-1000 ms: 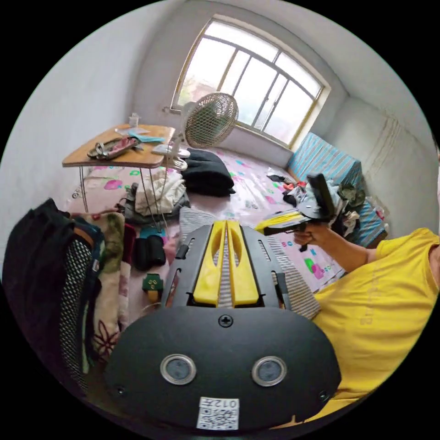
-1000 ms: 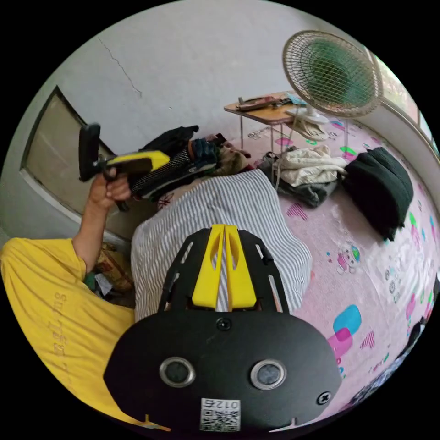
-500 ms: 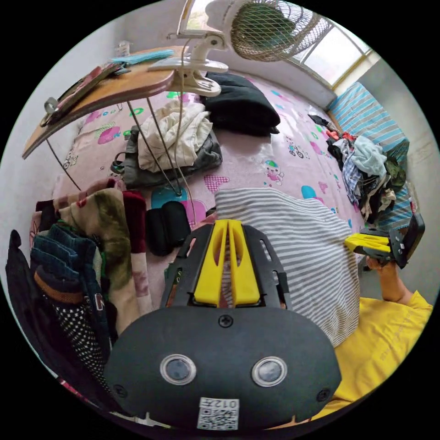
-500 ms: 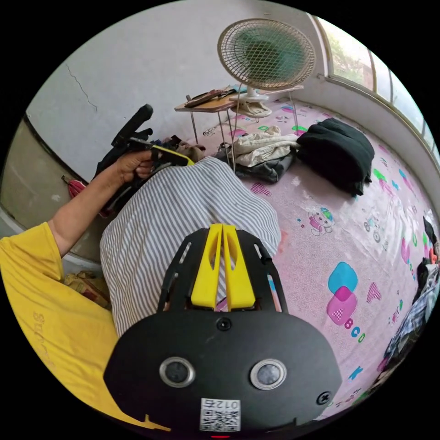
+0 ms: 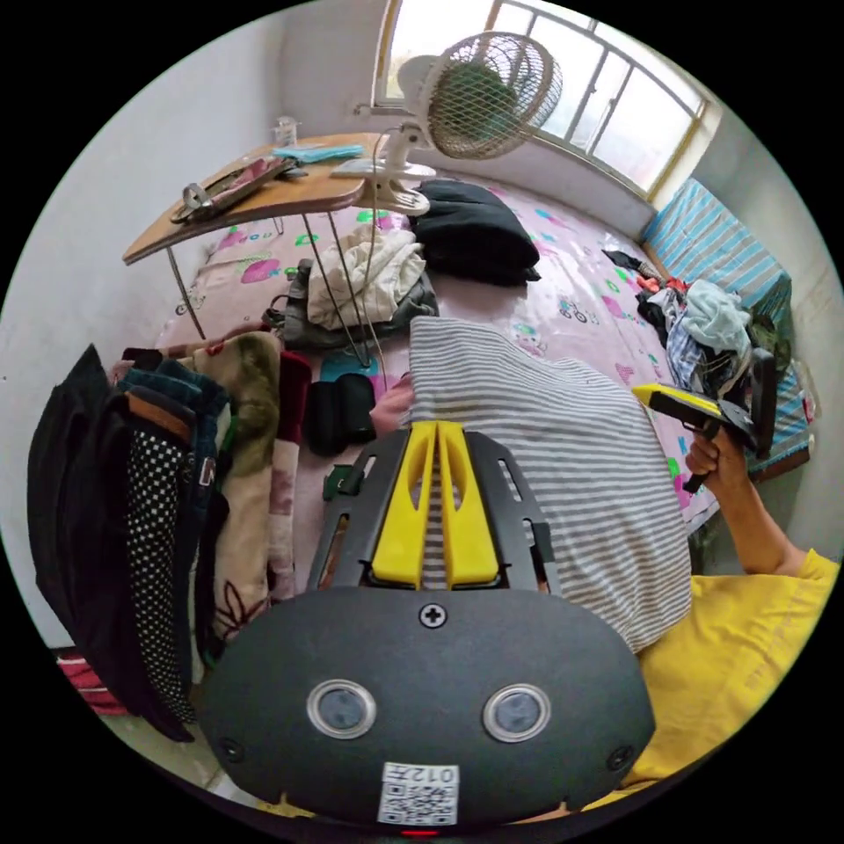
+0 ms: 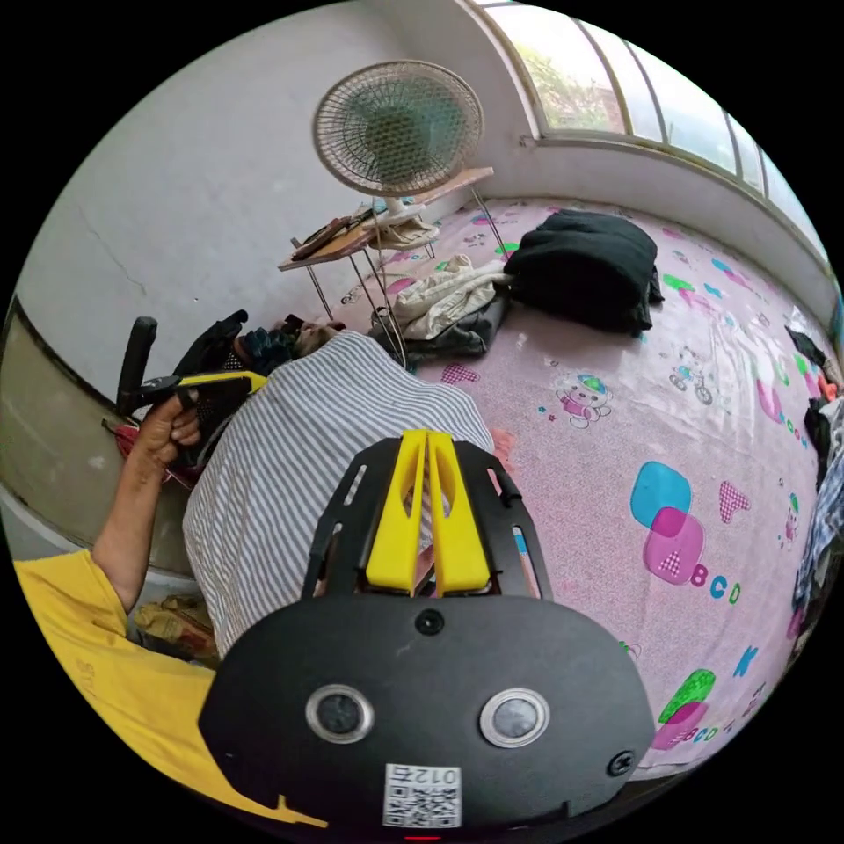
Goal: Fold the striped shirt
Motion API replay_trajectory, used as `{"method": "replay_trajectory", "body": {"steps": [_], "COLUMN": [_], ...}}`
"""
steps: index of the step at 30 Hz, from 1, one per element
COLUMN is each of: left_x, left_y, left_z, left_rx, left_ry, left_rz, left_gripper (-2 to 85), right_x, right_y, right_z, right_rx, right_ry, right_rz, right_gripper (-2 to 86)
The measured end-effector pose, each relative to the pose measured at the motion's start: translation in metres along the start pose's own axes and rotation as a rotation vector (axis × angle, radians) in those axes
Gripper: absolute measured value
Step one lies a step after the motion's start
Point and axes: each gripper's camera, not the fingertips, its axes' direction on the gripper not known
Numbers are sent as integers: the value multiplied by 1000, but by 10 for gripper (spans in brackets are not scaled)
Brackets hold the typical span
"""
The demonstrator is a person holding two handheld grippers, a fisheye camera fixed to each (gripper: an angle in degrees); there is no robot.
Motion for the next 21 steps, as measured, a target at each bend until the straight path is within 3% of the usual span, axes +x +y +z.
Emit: {"method": "replay_trajectory", "body": {"steps": [3,8,11,16,21], "left_x": [8,21,8,-20,-19], "left_y": [35,110,141,173,215], "left_z": [-25,-29,3,32,37], "left_rx": [61,72,4,28,59], "left_ry": [-105,-94,-87,-35,-138], "left_rz": [17,30,-10,-67,-80], "left_gripper": [-1,-2,-2,-2,-2], "right_x": [-27,-56,-48,-28,-36], "right_y": [24,89,109,121,141], "right_z": [-44,-91,-93,-124,-180], "right_rx": [51,26,-46,-32,22], "right_ry": [-8,-123,-69,-144,-115], "right_rz": [-125,-315,-303,-256,-331], "right_gripper": [0,0,0,0,0]}}
